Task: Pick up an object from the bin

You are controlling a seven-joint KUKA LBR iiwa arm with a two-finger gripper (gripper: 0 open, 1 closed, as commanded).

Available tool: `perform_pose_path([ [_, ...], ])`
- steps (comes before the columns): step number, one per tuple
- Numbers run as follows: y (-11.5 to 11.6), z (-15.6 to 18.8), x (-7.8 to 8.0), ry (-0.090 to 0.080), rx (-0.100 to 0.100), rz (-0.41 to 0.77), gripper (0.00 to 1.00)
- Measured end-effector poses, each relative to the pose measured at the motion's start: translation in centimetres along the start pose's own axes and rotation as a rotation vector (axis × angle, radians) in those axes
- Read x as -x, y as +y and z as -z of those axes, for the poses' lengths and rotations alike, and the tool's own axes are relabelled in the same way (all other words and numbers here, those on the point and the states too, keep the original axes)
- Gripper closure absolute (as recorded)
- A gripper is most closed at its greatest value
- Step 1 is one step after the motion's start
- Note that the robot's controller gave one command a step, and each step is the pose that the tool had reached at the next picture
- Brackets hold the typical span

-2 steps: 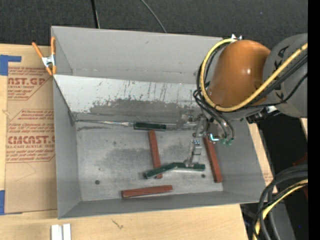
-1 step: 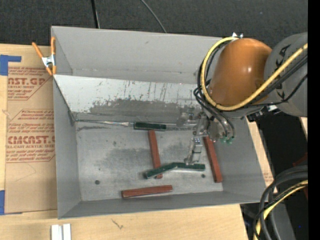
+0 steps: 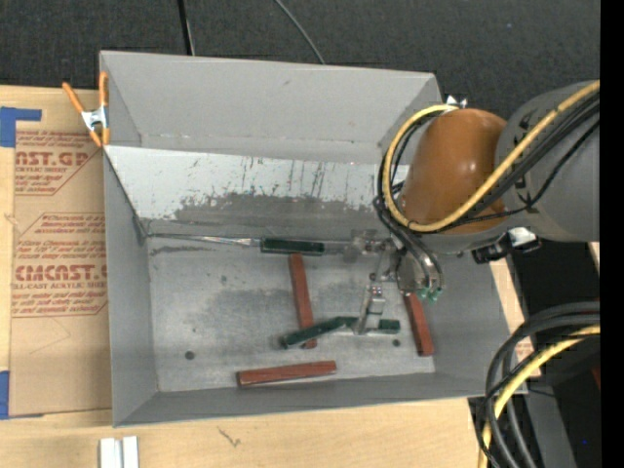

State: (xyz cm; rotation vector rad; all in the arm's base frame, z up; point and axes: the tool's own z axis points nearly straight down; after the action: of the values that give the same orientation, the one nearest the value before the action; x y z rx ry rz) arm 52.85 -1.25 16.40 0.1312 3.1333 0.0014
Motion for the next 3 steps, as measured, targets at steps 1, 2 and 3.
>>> perform_pose_path([
  [1,-1.1,-2.4,-0.4,0.009,-0.001,-0.031,0.00],
  [2,-1.2,-2.2,-0.3,0.005,0.000,-0.091,0.00],
  [3,-1.9,-7.9,-1.0,0.000,-0.001,-0.102,0.00],
])
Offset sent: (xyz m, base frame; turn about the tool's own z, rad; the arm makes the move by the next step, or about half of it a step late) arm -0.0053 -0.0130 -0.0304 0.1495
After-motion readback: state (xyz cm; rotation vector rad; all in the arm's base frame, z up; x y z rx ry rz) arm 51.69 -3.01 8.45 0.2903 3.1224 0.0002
